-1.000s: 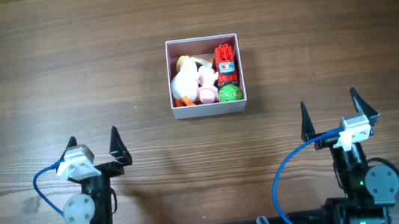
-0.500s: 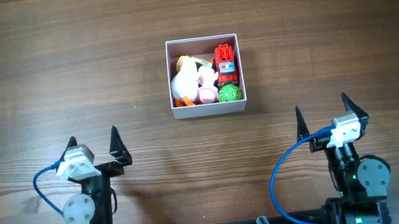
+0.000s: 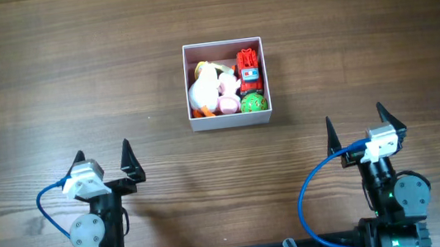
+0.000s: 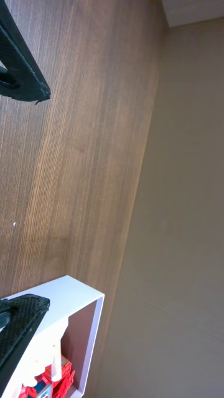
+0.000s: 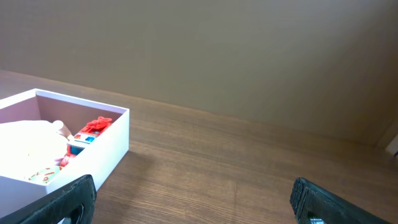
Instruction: Pack container
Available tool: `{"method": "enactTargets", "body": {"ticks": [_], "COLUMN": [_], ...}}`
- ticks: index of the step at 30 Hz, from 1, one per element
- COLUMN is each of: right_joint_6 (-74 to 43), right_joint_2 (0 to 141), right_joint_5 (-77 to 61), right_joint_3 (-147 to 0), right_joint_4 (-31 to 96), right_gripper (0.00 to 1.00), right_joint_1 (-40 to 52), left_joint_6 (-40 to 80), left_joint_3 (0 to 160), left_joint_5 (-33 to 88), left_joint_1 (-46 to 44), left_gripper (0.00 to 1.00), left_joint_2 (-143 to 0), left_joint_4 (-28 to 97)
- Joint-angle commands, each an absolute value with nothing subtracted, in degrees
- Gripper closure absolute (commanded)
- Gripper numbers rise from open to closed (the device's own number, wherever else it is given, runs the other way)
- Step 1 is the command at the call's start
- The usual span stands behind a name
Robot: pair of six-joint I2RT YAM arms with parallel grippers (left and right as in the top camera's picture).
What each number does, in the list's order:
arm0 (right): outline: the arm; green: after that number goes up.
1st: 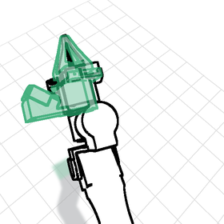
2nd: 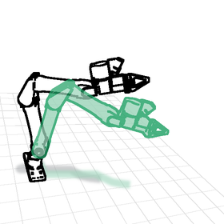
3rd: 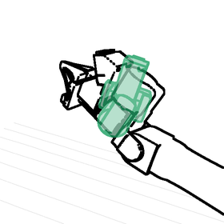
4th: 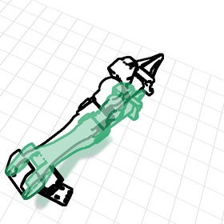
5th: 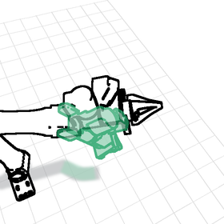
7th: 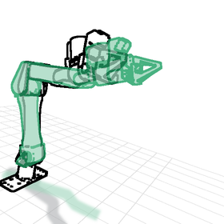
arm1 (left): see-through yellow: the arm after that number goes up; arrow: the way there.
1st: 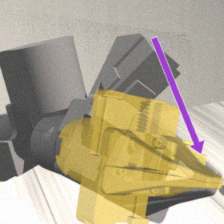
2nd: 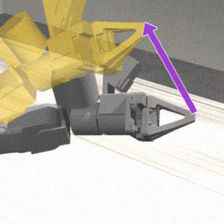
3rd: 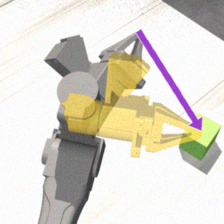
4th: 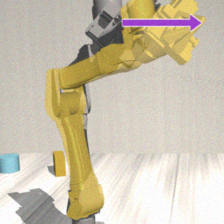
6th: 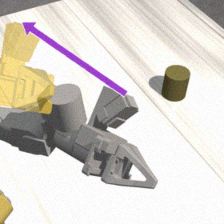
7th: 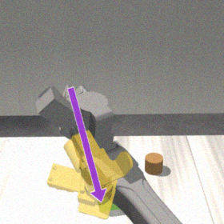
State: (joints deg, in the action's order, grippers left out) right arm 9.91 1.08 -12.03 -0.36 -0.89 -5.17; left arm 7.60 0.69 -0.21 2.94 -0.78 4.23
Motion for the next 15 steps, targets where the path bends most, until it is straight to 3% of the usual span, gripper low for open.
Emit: {"method": "enactTargets", "body": {"ticks": [1, 15], "right_joint_6": [9.0, 9.0], "right_joint_2": [0.2, 0.6], "right_joint_5": [-13.0, -13.0], "right_joint_3": [-0.3, -0.3], "right_joint_4": [-1.1, -1.0], "right_gripper": [0.00, 0.00], "right_joint_1": [-4.9, -4.9], "left_joint_6": [6.4, 6.4], "left_joint_3": [0.3, 0.3], "left_joint_5": [-0.9, -0.9], "left_joint_1": [2.5, 2.5], "left_gripper": [0.00, 0.00], "left_joint_2": [-0.2, -0.2], "left_joint_4": [4.1, 4.1]}}
